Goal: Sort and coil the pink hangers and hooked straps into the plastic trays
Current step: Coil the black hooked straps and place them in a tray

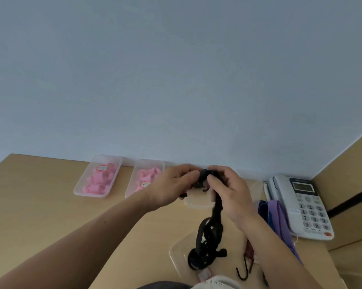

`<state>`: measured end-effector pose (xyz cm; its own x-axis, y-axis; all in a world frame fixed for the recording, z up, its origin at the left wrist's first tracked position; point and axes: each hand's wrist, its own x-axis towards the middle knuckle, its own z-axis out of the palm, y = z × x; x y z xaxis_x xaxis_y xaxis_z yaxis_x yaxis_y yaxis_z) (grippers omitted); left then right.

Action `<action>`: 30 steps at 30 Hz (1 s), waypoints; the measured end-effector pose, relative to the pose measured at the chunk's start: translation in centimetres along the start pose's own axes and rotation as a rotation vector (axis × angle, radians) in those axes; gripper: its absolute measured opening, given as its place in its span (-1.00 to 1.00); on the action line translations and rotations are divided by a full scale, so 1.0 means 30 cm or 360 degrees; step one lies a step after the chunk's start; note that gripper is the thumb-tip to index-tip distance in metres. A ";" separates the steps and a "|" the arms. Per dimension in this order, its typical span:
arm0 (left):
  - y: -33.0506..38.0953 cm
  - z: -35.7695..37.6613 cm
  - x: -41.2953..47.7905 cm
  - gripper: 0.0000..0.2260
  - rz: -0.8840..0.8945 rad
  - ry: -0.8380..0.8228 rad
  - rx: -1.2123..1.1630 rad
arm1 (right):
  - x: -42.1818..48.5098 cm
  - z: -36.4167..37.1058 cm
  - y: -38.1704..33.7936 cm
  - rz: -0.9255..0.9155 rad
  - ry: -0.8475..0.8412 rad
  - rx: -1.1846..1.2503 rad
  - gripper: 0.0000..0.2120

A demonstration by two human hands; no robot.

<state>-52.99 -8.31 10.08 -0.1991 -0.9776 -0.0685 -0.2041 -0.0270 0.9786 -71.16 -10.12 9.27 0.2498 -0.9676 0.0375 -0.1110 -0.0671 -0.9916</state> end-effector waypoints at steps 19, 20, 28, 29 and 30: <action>-0.005 0.036 -0.022 -0.86 -0.0044 -0.0243 -0.0084 | -0.030 0.031 0.065 0.0349 0.0456 0.0320 -0.74; -0.007 0.048 -0.025 -0.86 -0.0004 -0.0232 0.0037 | -0.038 0.041 0.071 0.0353 0.0466 0.0275 -0.75; -0.078 0.122 -0.022 -0.89 0.0320 0.0223 0.0804 | -0.082 0.033 0.116 0.0226 0.0121 -0.0335 -0.68; -0.086 0.118 -0.017 -0.90 0.0432 0.0246 0.0988 | -0.091 0.035 0.122 0.0265 0.0044 -0.0311 -0.68; -0.098 0.115 -0.012 -0.90 0.0577 0.0242 0.1182 | -0.098 0.039 0.124 0.0317 -0.0010 -0.0317 -0.63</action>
<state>-55.61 -7.15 6.57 -0.2536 -0.9182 0.3044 -0.7410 0.3867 0.5491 -71.18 -7.26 5.31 0.2099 -0.9650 -0.1571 -0.3454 0.0771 -0.9353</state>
